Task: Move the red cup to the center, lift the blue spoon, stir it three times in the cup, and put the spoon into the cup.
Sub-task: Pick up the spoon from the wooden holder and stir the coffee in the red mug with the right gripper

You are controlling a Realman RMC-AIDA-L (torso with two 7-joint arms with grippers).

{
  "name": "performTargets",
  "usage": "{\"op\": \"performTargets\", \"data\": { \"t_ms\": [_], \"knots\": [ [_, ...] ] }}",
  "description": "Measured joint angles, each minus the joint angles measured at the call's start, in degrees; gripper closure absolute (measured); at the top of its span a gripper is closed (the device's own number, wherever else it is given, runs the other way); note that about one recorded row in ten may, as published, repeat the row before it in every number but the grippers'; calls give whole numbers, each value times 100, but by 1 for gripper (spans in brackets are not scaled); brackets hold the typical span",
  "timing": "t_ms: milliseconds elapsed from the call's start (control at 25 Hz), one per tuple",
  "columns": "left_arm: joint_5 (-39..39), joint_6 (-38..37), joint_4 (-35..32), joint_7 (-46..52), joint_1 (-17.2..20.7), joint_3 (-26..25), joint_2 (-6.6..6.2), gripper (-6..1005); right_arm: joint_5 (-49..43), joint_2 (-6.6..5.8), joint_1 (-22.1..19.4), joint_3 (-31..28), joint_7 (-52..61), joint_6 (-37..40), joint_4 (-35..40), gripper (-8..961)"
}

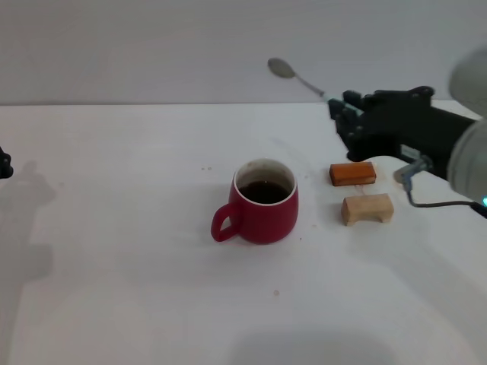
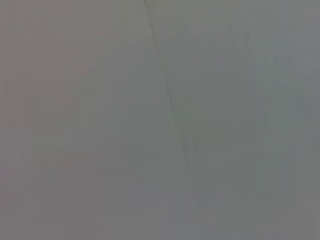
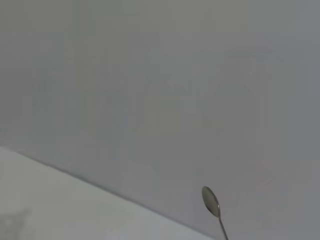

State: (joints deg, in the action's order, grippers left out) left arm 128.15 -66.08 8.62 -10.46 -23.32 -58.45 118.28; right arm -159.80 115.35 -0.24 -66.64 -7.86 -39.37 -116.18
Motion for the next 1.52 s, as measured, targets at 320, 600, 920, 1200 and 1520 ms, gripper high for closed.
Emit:
{"op": "performTargets", "data": {
  "t_ms": [320,600,920,1200,1520],
  "knots": [
    [-1,-15,-24,-7,-6,-16,-15,995,617,322,609,-648,-460,-1204,42,819],
    [-1,1,-37,-9,-37,-27,-17,994,776,336,1068,-993,-420,-2009,96,820],
    [1,1,-45,-9,-72,-27,-25,994,919,340,1649,-1420,-359,-3036,147,819],
    [16,-15,-45,-14,-94,-26,-25,995,1131,327,2218,-1793,-403,-3678,510,820],
    [20,-2,-44,-18,-144,-26,-26,994,1468,322,2810,-2228,-537,-4045,1279,819]
  ]
}}
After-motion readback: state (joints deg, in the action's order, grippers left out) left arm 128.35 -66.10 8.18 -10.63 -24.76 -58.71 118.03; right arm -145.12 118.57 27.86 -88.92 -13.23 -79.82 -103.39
